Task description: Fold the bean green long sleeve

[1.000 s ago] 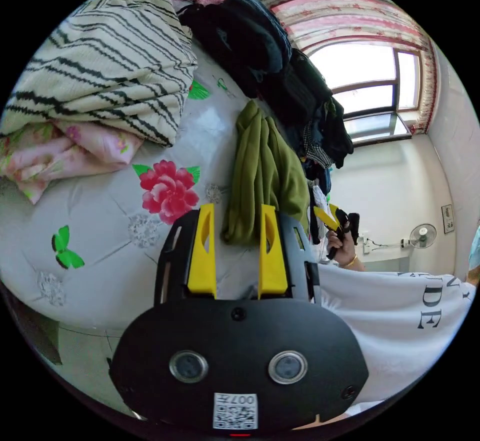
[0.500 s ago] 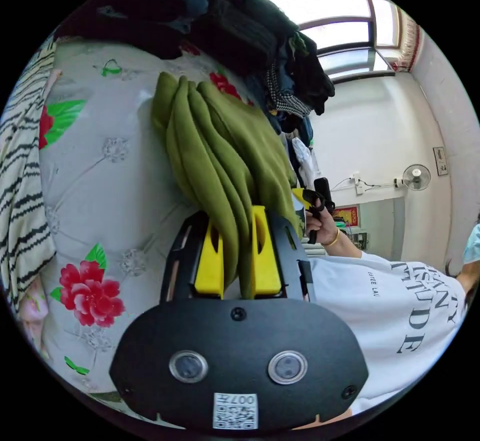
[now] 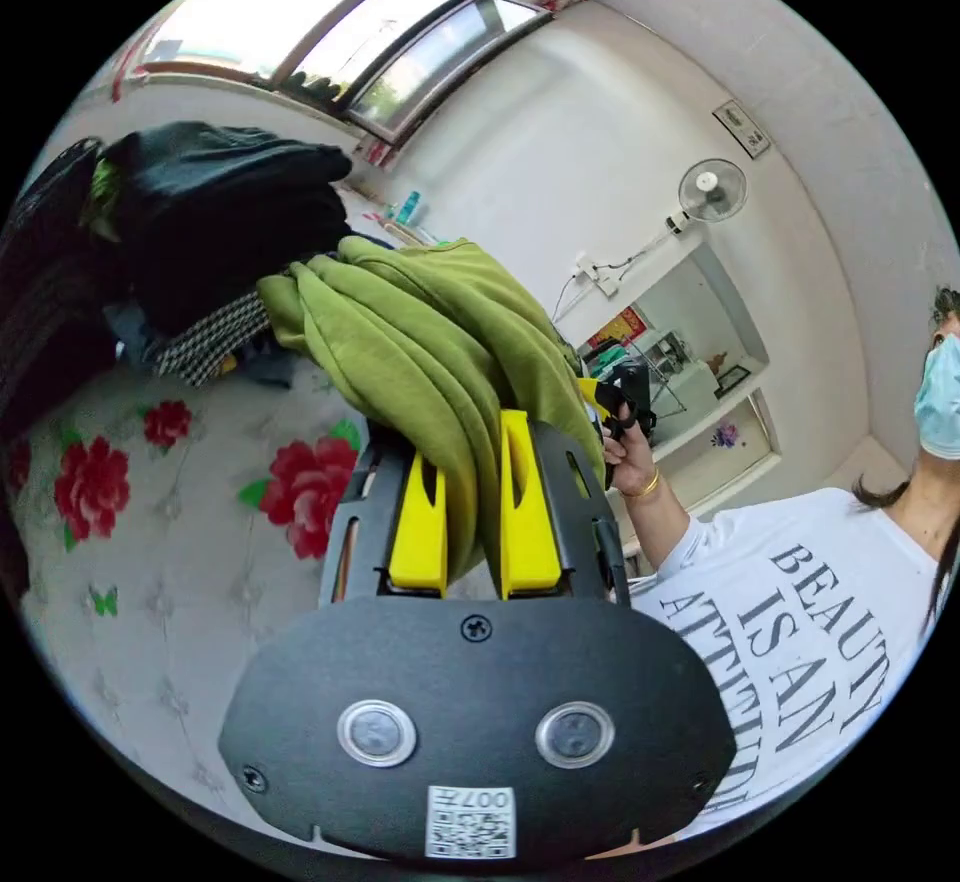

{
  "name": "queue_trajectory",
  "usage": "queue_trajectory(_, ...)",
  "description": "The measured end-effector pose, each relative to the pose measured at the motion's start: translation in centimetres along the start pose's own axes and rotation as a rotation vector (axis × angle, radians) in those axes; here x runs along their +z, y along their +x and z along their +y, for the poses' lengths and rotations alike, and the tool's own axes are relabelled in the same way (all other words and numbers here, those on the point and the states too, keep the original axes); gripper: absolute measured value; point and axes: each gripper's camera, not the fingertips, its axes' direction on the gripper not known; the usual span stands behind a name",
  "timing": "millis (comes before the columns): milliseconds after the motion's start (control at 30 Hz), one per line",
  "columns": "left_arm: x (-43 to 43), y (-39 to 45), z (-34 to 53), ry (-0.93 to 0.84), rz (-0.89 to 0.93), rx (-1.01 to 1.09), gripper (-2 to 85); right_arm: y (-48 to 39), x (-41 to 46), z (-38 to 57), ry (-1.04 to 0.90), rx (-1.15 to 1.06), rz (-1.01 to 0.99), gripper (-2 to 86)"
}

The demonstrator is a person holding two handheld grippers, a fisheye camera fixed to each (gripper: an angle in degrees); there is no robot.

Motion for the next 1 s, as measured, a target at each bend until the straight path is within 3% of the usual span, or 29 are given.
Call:
queue_trajectory(133,7.8,1.0,-7.2,-0.073,-0.053,0.055,8.3,2.6,-5.5,-2.4,0.137,0.039,0.156,7.7)
queue_trajectory(233,12.7,-1.6,-7.5,-0.172,-0.204,-0.057,8.4,8.4,-6.6,-2.8,0.14,0.188,0.417,8.7)
queue_trajectory(300,13.4,-3.7,-3.7,-0.217,-0.232,-0.151,8.5,12.0,-5.6,-1.2,0.066,0.328,0.609,8.7)
queue_trajectory(467,7.2,-6.4,8.4,-0.233,-0.455,-0.386,8.5,7.9,1.8,3.9,-0.028,0.091,0.77,8.1)
queue_trajectory(633,-3.7,-5.0,20.5,-0.083,-0.736,-0.688,8.6,2.5,15.6,8.5,-0.381,-0.216,0.671,7.7)
queue_trajectory(700,-8.6,-3.2,24.9,0.025,-0.865,-0.799,9.1,0.9,22.8,10.8,-0.58,-0.29,0.545,7.7)
queue_trajectory(800,-14.3,-1.3,29.2,0.199,-0.985,-0.921,10.0,-1.3,30.7,14.3,-0.776,-0.413,0.529,7.6)
queue_trajectory(933,-19.5,0.0,32.5,0.359,-1.088,-0.998,11.3,-2.8,37.7,18.3,-0.968,-0.459,0.519,7.7)
queue_trajectory(1000,-22.3,0.1,33.7,0.416,-1.142,-1.012,11.6,-4.1,38.7,19.9,-0.883,-0.497,0.554,8.1)
